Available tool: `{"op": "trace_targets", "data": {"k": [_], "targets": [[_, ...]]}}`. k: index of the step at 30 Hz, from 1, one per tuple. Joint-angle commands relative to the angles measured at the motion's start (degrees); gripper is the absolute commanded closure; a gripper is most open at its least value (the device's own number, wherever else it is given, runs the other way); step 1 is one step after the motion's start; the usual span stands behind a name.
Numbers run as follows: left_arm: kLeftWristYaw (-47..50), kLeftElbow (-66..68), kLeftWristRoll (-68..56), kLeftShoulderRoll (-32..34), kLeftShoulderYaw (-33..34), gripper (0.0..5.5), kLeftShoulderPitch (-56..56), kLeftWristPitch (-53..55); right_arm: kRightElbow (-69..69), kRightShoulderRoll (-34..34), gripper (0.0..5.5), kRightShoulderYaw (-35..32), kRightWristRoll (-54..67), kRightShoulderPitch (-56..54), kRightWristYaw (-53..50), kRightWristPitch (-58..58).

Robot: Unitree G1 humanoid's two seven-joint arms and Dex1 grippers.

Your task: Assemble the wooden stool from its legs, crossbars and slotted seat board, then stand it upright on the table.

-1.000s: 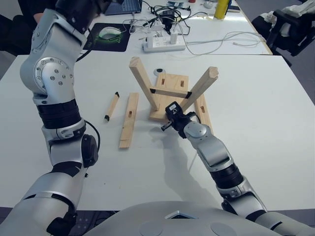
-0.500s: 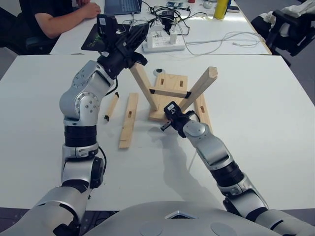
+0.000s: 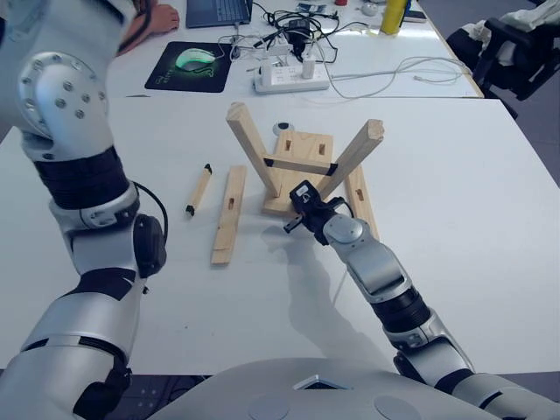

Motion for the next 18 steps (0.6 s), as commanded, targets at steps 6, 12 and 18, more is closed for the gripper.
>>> {"op": "trace_targets", "data": {"k": [6, 12, 18], "targets": [[-4.9, 4.9, 5.7, -8.8, -15.2, 5.48, 25.8, 0.5, 6.4, -0.6, 5.5, 3.4, 1.2, 5.6, 3.5, 6.6], [-1.4, -0.2, 1.3, -6.8, -6.3, 5.48, 9.5, 0.9, 7.0, -0.3, 5.5, 2.4, 0.9, 6.2, 2.9, 6.3], [-1.2, 1.6, 1.1, -0.4, -0.7, 5.48, -3.1, 0.9, 7.5, 0.3, 5.5, 1.9, 0.7, 6.5, 2.4, 6.0]]}}
